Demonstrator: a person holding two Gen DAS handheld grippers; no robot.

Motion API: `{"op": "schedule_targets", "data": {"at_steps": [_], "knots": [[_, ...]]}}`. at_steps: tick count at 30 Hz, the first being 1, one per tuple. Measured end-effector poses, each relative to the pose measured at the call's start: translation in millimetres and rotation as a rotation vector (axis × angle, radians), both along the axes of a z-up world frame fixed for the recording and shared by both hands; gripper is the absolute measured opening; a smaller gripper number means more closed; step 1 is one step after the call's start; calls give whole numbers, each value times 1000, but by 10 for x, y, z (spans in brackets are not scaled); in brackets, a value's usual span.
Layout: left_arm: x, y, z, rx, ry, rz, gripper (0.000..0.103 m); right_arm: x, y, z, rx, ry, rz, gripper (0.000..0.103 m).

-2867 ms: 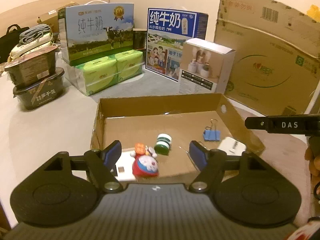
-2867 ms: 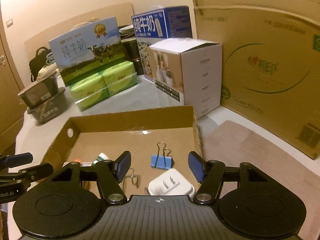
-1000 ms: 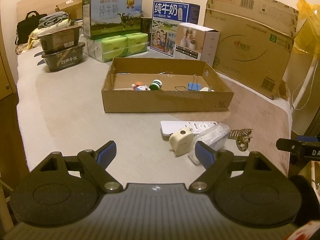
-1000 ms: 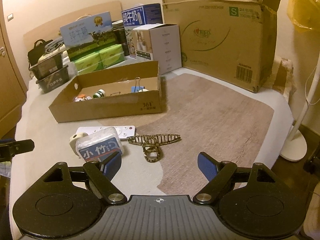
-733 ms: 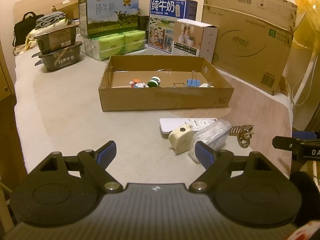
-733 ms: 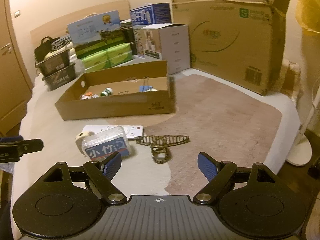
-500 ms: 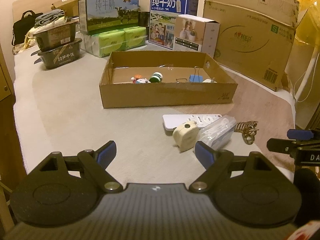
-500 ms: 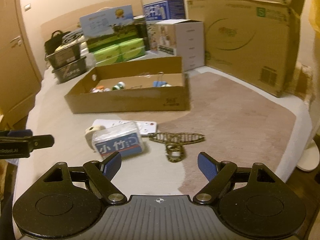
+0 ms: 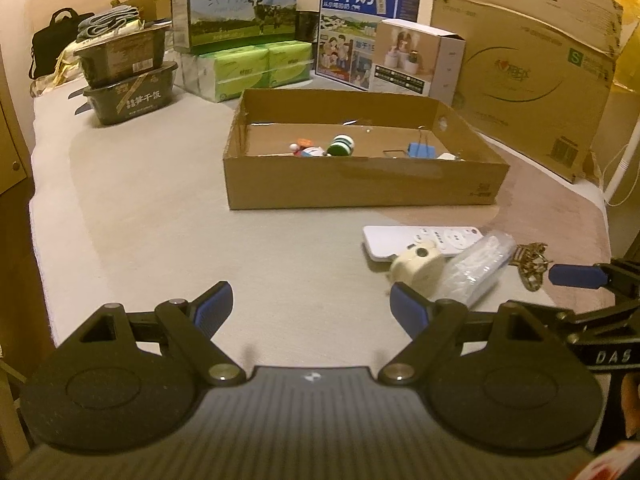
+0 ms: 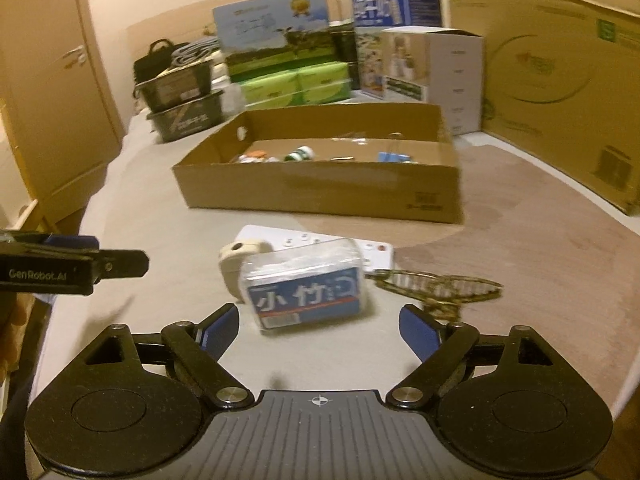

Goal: Organize rigid objects

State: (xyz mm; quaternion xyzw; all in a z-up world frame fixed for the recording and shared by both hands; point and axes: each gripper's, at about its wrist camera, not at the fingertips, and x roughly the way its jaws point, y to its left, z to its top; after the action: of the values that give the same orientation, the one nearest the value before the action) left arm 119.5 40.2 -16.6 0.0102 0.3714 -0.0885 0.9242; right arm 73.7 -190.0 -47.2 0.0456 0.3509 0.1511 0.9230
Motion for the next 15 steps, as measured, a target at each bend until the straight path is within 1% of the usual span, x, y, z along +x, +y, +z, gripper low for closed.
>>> {"op": "schedule_targets", "data": {"at_steps": [6,13,15], "knots": [[86,67,-44,-6,4,1,84,155,186,-126,-31,-14,34,89],[164,102,-124,-17,13,-4,84,341,256,-250,-86,-37,42,89],[187,108,-149,-25,17,-5,84,391,248,-292,-87,-35,50,89]]}}
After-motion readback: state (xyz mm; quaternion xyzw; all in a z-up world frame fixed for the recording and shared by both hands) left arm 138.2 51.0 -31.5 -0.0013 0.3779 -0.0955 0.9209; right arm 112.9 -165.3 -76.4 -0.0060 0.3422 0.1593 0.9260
